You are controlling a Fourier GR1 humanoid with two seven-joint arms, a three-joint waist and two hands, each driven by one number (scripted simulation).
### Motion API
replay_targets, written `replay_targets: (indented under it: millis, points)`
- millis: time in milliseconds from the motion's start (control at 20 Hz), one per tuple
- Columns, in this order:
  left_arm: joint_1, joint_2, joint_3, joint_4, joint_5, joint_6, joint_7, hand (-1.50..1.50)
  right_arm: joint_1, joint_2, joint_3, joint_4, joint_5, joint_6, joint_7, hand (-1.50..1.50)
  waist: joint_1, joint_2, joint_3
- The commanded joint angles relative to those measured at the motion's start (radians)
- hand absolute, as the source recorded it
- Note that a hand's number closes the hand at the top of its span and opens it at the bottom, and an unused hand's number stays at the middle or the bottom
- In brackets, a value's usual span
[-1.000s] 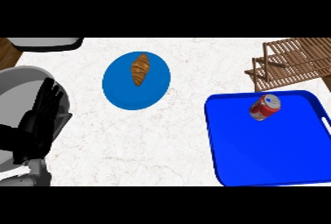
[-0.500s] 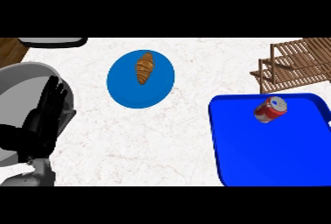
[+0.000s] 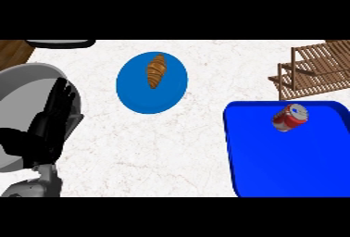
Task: Pick the eggplant from the tray and place it in the tiered shelf
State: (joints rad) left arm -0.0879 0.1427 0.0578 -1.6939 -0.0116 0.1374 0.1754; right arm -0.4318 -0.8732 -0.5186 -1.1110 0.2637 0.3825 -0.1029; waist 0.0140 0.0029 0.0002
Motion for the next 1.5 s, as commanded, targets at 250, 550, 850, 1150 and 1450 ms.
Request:
replay_targets:
  millis: [250,550,850,1150,1450]
  points:
    - [0.058,-0.012,-0.035,-0.08,-0.029,-0.007,0.006,0.0,-0.253,0.012,0.078,0.401,0.108,-0.155,-0.167,1.5,0.016,0.003,0.001]
    - [0.016,-0.021,-0.011,0.033,-0.015,-0.016,-0.046,0.0,-0.357,0.044,0.076,0.627,0.146,-0.269,-0.284,1.5,0.025,0.01,0.002]
    - [-0.024,-0.026,-0.018,0.034,-0.039,-0.001,-0.035,0.0,-0.44,0.047,0.106,0.763,0.211,-0.357,-0.364,1.5,0.028,0.014,0.002]
    - [-0.01,-0.01,0.002,0.012,-0.011,-0.023,-0.015,0.0,-0.511,0.055,0.057,0.867,0.168,-0.329,-0.307,-1.5,0.038,0.016,0.003]
    - [-0.071,-0.001,0.017,0.036,0.006,-0.034,0.005,0.0,-0.54,0.083,0.072,0.914,0.181,-0.29,-0.318,-1.5,0.04,0.02,0.003]
